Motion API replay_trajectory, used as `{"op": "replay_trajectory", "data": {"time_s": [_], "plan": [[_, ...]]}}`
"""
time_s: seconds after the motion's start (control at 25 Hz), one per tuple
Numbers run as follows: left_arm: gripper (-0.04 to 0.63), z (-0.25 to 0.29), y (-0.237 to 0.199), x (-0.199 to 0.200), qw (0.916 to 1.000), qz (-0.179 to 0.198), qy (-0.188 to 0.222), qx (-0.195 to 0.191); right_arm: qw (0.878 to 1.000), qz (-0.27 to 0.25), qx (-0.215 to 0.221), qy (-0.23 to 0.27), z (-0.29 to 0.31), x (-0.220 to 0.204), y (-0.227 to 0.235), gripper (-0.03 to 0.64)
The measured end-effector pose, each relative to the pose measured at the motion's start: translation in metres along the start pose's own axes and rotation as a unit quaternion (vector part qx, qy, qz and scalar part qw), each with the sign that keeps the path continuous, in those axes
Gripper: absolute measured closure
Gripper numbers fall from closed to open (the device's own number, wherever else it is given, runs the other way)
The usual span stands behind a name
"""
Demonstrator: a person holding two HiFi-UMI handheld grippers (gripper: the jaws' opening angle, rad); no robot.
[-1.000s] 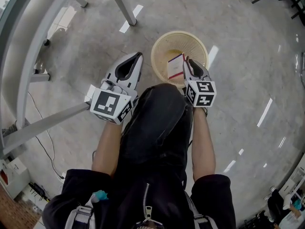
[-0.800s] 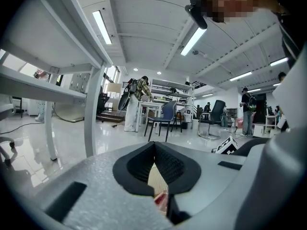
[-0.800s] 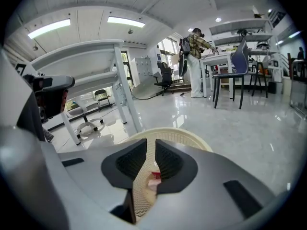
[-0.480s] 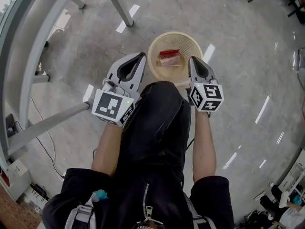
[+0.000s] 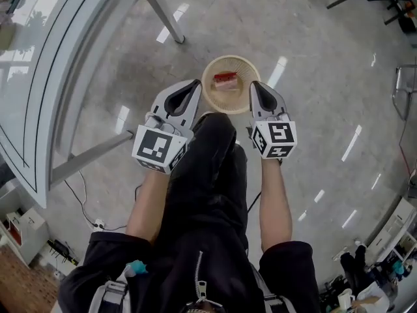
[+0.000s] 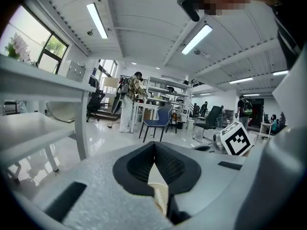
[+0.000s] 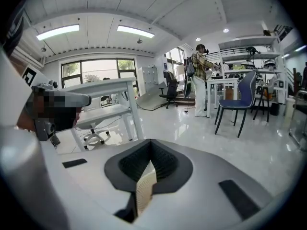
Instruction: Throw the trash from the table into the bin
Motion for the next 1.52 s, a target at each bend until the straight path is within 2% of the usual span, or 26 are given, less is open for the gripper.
{"op": "replay_trajectory", "data": {"time_s": [0.24,0.44,0.64,0.84,1.12,1.32,1.52], "plan": [[0.589,-0.043,0.015,0.094,1.0000,-0.005,-0.004,0.002,1.000,0.000,0.008,0.000,-0.069,0.087,-0.026,0.607],[0.589,-0.088,0.043,0.178,1.0000,0.007,0.002,-0.004,1.000,0.001,0.019,0.014,-0.137,0.156,-0.055,0.607],[0.589,-0.137,0.065,0.236,0.9997,0.018,0.014,-0.004,0.999,0.001,0.029,0.042,-0.200,0.207,-0.096,0.607],[0.589,-0.193,0.094,0.269,0.9991,0.033,0.027,0.005,0.997,0.002,0.017,0.078,-0.273,0.237,-0.137,0.606],[0.589,-0.258,0.118,0.279,0.9985,0.042,0.035,0.006,0.994,0.020,0.001,0.108,-0.336,0.253,-0.185,0.607],[0.589,-0.297,0.103,0.295,0.9967,0.046,0.056,0.035,0.989,-0.026,0.038,0.139,-0.351,0.291,-0.240,0.607],[0.589,-0.351,0.055,0.297,0.9926,0.043,0.071,0.089,0.984,-0.051,0.091,0.147,-0.329,0.322,-0.308,0.607]]}}
Point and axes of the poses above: the fingertips, and each gripper's own axes: z forward along the fingers, y to its right, x out of its top, the point moved 3 cm from there along -z, backward along the fingers, and after that the axes turned 10 degrees about -y, right-handed, at the moved point
